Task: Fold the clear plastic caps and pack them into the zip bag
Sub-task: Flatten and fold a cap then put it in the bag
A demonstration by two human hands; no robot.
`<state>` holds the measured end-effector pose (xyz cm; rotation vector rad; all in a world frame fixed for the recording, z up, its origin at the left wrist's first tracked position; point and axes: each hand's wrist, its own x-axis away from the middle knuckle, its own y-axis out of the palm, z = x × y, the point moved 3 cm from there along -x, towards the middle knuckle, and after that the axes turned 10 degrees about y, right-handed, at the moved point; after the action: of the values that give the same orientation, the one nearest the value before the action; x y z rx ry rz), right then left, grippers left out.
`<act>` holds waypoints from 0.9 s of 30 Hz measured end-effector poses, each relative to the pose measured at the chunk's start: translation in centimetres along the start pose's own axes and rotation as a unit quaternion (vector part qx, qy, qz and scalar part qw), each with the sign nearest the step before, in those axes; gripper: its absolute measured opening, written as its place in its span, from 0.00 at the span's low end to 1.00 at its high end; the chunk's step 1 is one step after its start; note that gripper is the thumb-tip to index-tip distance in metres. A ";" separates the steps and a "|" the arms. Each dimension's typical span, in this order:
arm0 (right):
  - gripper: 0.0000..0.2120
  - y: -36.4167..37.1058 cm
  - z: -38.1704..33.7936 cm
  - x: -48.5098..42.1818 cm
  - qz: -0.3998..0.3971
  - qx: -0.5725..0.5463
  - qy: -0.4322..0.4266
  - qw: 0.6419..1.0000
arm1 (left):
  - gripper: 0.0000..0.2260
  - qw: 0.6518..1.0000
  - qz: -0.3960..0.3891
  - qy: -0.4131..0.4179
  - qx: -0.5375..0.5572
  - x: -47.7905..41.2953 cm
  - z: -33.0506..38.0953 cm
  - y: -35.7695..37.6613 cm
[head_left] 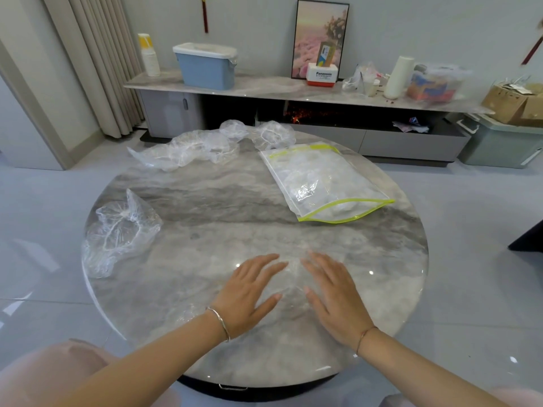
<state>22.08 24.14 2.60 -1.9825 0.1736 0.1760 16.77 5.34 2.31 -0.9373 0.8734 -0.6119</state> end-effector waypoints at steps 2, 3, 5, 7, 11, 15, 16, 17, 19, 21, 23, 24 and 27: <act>0.34 1.6 -0.3 0.5 -0.074 0.021 0.005 0.997 | 0.24 0.998 -0.062 0.016 0.003 -0.1 0.0 1.4; 0.37 2.2 -0.1 0.6 -0.098 0.037 0.019 0.994 | 0.24 0.996 -0.090 0.009 -0.014 -0.1 -0.4 2.2; 0.39 3.1 0.6 0.3 -0.130 0.068 0.041 0.988 | 0.25 0.988 -0.145 -0.023 -0.045 -0.1 -1.3 3.3; 0.36 3.4 1.1 0.1 -0.163 0.092 0.056 0.981 | 0.30 0.985 -0.159 -0.023 -0.059 -0.5 -1.6 3.6; 0.35 3.9 1.2 0.3 -0.194 0.092 0.068 0.974 | 0.36 0.979 -0.199 -0.025 -0.042 -0.8 -1.3 4.2; 0.38 4.3 1.4 0.2 -0.195 0.102 0.063 0.973 | 0.38 0.978 -0.205 -0.029 -0.034 -0.9 -1.1 4.6; 0.38 4.2 1.4 0.2 -0.194 0.102 0.062 0.974 | 0.38 0.979 -0.200 -0.027 -0.034 -1.0 -0.9 4.5; 0.38 4.3 1.4 0.3 -0.193 0.103 0.061 0.974 | 0.37 0.978 -0.203 -0.024 -0.037 -0.9 -1.0 4.7; 0.39 4.4 1.4 0.3 -0.192 0.102 0.061 0.974 | 0.37 0.976 -0.212 -0.025 -0.042 -1.0 -0.8 4.7; 0.42 4.5 1.5 0.3 -0.191 0.100 0.061 0.975 | 0.35 0.973 -0.224 -0.030 -0.055 -0.9 -1.0 4.9; 0.43 4.7 1.7 0.1 -0.187 0.098 0.059 0.976 | 0.32 0.967 -0.236 -0.050 -0.080 -0.7 -1.3 4.8; 0.43 4.7 1.7 0.1 -0.186 0.097 0.056 0.976 | 0.30 0.966 -0.235 -0.052 -0.088 -0.7 -1.5 5.1; 0.42 4.6 1.6 0.2 -0.189 0.098 0.054 0.976 | 0.28 0.964 -0.236 -0.060 -0.103 -0.3 -1.8 5.7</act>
<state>21.31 23.75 -2.25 -1.7904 -0.1134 -0.1893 15.56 7.54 -3.12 -1.3764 0.6122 -0.8716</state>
